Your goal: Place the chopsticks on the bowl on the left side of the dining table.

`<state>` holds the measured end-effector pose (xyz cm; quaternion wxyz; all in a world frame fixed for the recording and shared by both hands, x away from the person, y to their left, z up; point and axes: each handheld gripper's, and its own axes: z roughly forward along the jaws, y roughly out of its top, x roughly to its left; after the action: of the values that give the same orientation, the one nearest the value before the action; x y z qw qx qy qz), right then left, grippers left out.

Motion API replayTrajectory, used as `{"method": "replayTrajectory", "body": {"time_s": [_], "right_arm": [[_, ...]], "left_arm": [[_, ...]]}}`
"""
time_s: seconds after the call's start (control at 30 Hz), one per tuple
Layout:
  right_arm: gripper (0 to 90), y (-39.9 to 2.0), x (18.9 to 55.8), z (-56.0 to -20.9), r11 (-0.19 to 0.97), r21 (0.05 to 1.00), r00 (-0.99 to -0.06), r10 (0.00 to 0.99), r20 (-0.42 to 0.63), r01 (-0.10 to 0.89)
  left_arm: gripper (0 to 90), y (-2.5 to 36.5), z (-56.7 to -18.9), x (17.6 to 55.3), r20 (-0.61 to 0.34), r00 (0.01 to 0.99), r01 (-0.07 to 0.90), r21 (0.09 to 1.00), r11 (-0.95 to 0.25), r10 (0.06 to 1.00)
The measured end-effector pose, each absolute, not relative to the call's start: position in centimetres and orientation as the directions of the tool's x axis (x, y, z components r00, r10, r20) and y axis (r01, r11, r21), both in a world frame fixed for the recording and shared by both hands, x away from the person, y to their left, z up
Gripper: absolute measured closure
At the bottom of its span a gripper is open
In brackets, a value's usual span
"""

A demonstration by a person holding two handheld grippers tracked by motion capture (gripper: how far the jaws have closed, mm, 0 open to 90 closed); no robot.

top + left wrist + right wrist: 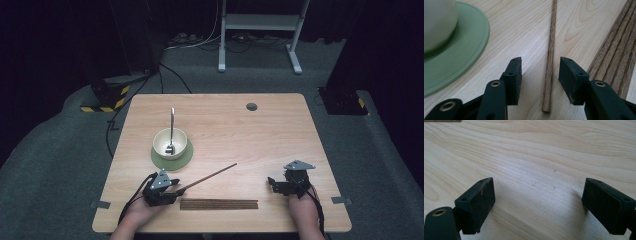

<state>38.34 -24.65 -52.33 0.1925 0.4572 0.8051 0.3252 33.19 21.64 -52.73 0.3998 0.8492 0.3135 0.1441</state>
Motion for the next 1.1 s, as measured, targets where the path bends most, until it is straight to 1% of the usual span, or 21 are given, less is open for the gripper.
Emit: {"method": "replayTrajectory", "body": {"time_s": [0.07,0.1,0.13,0.2,0.23,0.27,0.3,0.43,0.5,0.73,0.93,1.1], "right_arm": [[11.6,-24.8,38.4,-52.3,0.358,0.699,-0.490,0.871,-0.013,0.618],[11.6,-24.8,38.4,-52.3,0.361,0.700,-0.491,0.871,-0.016,0.616],[11.6,-24.8,38.4,-52.3,0.359,0.700,-0.490,0.871,-0.014,0.618],[11.8,-24.7,38.4,-52.3,0.353,0.699,-0.487,0.873,-0.008,0.622],[12.0,-24.7,38.4,-52.3,0.353,0.700,-0.487,0.873,-0.008,0.621],[12.0,-24.7,38.4,-52.3,0.353,0.700,-0.487,0.873,-0.008,0.621],[12.1,-24.7,38.4,-52.3,0.355,0.700,-0.488,0.873,-0.011,0.619],[13.6,-24.6,38.2,-52.3,0.348,0.701,-0.484,0.875,-0.005,0.623],[13.8,-24.6,38.2,-52.3,0.351,0.702,-0.486,0.874,-0.009,0.619],[13.8,-24.6,38.2,-52.3,0.349,0.701,-0.487,0.873,-0.003,0.622],[14.1,-24.6,38.2,-52.3,0.350,0.701,-0.488,0.873,-0.003,0.621],[14.1,-24.6,38.2,-52.3,0.350,0.701,-0.489,0.872,-0.003,0.621]], "left_arm": [[53.9,21.6,-52.7,33.1,-0.005,0.760,0.418,0.769,-0.483,0.649],[56.6,21.6,-52.7,33.1,-0.005,0.765,0.413,0.771,-0.484,0.644],[62.2,21.6,-52.7,33.0,-0.003,0.775,0.404,0.771,-0.491,0.632],[67.1,21.6,-52.7,32.9,0.007,0.785,0.391,0.770,-0.505,0.619],[71.4,21.6,-52.7,32.9,0.002,0.787,0.390,0.773,-0.501,0.616],[71.4,21.6,-52.7,32.8,0.001,0.788,0.389,0.774,-0.500,0.615],[73.3,21.6,-52.7,32.8,0.009,0.795,0.382,0.769,-0.512,0.607],[82.7,21.6,-52.7,32.7,0.014,0.812,0.364,0.770,-0.524,0.584],[82.9,21.7,-52.7,32.8,-0.007,0.808,0.380,0.771,-0.512,0.589],[83.8,21.9,-52.7,33.0,-0.016,0.804,0.388,0.773,-0.503,0.595],[83.9,22.6,-52.4,32.9,-0.054,0.784,0.399,0.807,-0.436,0.618],[83.9,23.0,-52.0,32.6,-0.064,0.789,0.377,0.835,-0.400,0.611]]}}
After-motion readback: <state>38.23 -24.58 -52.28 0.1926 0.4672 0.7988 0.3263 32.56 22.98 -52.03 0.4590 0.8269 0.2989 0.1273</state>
